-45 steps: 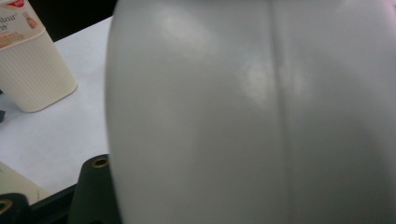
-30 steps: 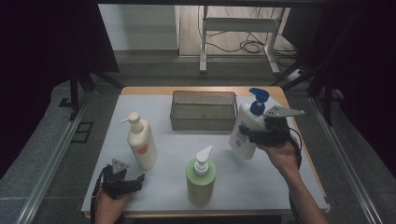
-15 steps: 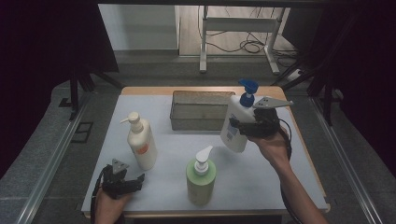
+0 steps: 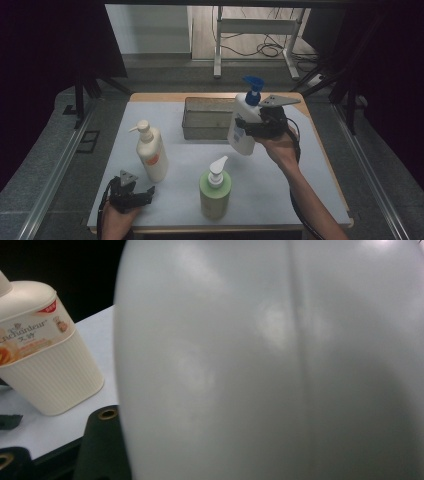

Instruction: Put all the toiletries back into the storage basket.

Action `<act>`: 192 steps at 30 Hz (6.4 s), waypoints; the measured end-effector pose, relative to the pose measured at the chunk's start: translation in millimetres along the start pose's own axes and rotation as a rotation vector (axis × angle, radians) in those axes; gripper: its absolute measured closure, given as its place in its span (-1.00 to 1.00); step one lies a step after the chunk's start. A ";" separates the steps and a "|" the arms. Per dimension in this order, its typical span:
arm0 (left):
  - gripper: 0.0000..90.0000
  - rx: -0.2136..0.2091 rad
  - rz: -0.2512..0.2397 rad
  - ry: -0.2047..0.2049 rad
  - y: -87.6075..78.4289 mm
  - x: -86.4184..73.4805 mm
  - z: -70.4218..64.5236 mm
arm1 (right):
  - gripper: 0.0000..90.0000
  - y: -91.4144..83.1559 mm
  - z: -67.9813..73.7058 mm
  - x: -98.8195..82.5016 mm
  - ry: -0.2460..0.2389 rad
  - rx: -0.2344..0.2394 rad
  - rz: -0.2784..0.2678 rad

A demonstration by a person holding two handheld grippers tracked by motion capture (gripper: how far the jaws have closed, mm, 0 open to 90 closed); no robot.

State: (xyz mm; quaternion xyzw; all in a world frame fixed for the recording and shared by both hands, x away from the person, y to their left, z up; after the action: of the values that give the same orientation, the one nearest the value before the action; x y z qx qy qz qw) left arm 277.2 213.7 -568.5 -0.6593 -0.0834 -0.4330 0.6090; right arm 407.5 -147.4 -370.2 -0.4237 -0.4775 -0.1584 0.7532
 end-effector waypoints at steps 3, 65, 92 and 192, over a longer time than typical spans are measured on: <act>-0.74 0.000 -0.001 0.000 0.1 0.1 0.0 | -0.17 5.0 1.5 3.8 -0.002 -0.001 -0.001; -0.74 0.000 -0.002 -0.002 0.2 0.1 -0.2 | -0.16 110.2 30.1 62.2 -0.002 -0.040 -0.033; -0.74 0.000 0.002 -0.003 -0.1 -0.1 -0.3 | -0.16 156.7 36.3 69.9 -0.001 -0.065 -0.029; -0.74 0.002 0.005 0.001 -0.2 -0.3 -0.2 | -0.69 187.3 13.8 11.1 0.010 -0.064 0.026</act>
State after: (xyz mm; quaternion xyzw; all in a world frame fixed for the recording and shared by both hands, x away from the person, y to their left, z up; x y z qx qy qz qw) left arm 276.8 213.7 -568.6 -0.6585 -0.0818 -0.4318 0.6109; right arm 525.3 -24.0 -449.4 -0.4530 -0.4631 -0.1661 0.7435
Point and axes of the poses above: each handheld gripper's, and its own axes: y roughly forward along the jaws, x roughly out of its top, z roughly to its left, the point moved 6 cm from there along y, roughly forward along the jaws, and after that the axes turned 12 degrees about y, right-handed, at the moved point
